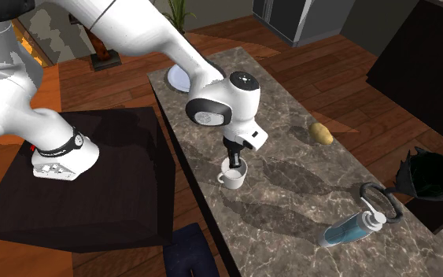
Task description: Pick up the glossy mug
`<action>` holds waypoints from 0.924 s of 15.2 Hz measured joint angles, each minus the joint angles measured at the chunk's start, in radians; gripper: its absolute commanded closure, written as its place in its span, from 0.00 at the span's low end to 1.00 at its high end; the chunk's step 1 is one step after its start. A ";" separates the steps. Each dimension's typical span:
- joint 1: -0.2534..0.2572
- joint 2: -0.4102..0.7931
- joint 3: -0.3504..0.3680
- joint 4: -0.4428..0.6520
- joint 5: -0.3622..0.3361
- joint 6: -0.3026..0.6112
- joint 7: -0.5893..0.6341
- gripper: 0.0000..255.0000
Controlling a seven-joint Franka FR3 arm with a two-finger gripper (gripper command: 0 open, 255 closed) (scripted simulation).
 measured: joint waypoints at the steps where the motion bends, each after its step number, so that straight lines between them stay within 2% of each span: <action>1: 0.000 0.000 0.000 0.000 0.000 0.000 0.000 1.00; 8: 0.000 0.001 0.000 0.000 0.000 0.000 0.000 1.00; 14: 0.005 -0.052 -0.004 -0.001 -0.007 -0.050 0.003 1.00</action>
